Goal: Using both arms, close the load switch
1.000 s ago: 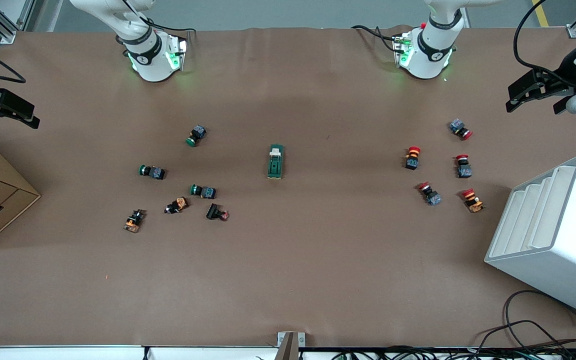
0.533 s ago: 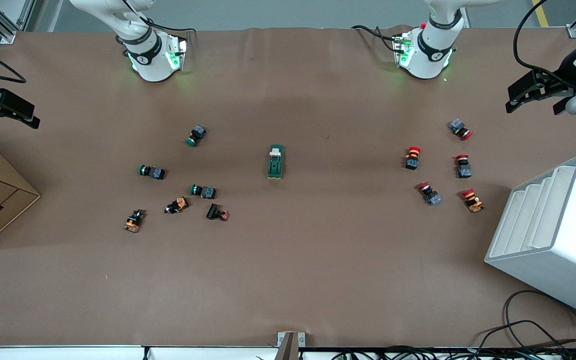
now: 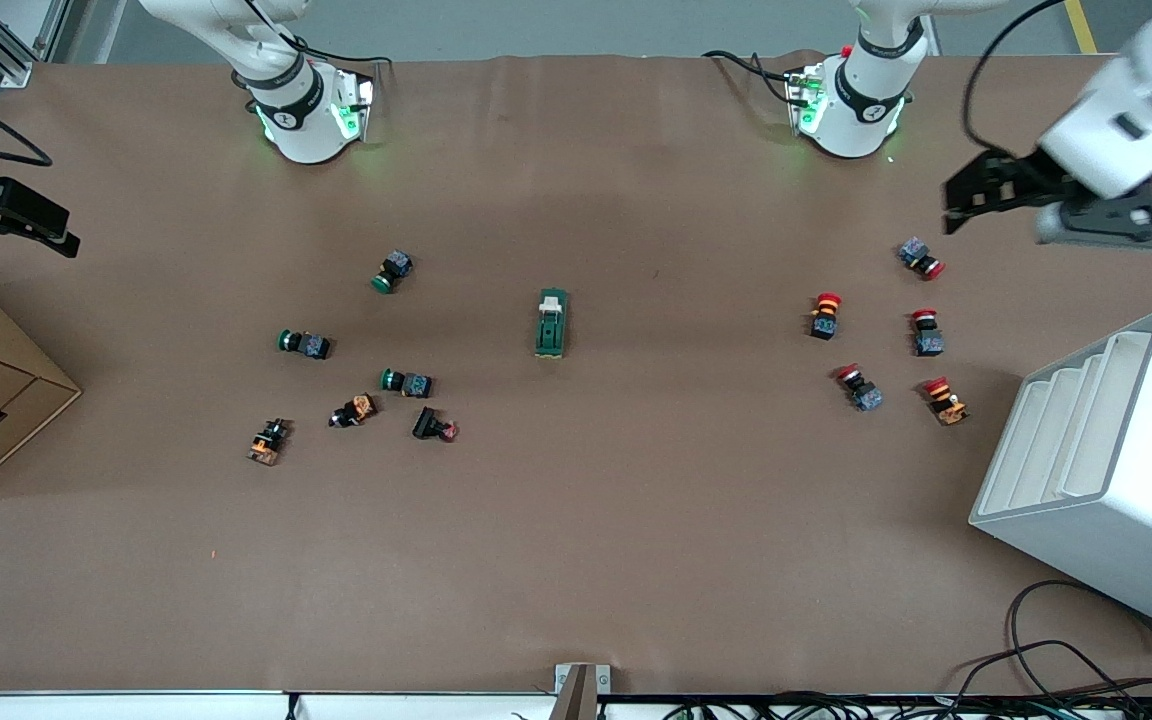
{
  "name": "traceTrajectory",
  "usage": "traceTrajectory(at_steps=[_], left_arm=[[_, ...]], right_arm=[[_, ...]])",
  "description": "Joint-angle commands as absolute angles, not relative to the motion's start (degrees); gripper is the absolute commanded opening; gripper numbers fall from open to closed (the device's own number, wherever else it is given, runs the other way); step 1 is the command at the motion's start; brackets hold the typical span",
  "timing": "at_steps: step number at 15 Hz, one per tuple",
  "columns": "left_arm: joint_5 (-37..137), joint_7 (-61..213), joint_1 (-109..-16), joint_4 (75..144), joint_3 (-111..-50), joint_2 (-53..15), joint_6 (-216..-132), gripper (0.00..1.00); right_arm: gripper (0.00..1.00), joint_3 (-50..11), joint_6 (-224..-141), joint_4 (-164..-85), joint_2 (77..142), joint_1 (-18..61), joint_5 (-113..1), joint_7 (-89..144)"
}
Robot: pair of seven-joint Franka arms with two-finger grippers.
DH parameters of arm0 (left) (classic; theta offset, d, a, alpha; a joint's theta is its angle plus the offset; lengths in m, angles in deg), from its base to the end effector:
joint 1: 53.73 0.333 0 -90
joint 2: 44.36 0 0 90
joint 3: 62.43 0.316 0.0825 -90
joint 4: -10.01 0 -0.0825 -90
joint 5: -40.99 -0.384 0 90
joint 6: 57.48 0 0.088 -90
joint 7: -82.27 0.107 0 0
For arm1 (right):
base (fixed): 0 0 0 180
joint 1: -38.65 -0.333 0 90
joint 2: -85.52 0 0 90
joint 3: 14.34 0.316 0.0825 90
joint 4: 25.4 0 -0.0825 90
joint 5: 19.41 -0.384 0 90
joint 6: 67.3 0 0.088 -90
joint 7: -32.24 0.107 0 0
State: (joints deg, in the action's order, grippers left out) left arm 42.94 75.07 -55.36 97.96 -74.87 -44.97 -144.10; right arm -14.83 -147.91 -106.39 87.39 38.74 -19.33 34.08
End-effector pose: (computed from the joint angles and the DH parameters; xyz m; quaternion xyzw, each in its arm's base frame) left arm 0.5281 -0.1370 0.6419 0.9980 -0.0608 -0.0092 0.0144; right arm 0.5472 -0.0056 0.6654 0.9996 -0.0212 -0.0196 0.0010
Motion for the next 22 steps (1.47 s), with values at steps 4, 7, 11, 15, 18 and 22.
traceTrajectory(at_steps=[4,7,11,15,18,22], left_arm=[[42.7,55.6,-55.8,103.8,-88.9,-44.4,-153.4,1.00],[38.3,44.1,-56.2,109.4,-97.6,-43.7,-161.1,1.00],[36.0,33.2,-57.6,114.6,-104.3,-41.5,-169.6,1.00],[25.7,19.6,-66.1,116.9,-104.5,-36.6,-174.0,1.00],[15.5,6.5,-72.3,116.8,-104.5,-30.5,-176.7,0.99],[2.1,-10.8,-78.2,116.4,-104.5,-22.6,-178.1,0.99]], right_arm=[[1.00,-14.8,-148.4,-108.2,87.0,36.1,-19.7,39.8],[1.00,-14.8,-148.4,-108.5,87.1,33.3,-19.7,46.8],[1.00,-14.8,-149.2,-108.9,87.8,30.0,-21.8,56.2],[1.00,-14.8,-154.7,-113.5,87.9,24.6,-22.5,66.4],[1.00,-14.8,-158.5,-116.2,88.7,20.2,-22.5,74.5],[1.00,-14.8,-166.5,-122.1,90.2,13.7,-22.5,87.9]])
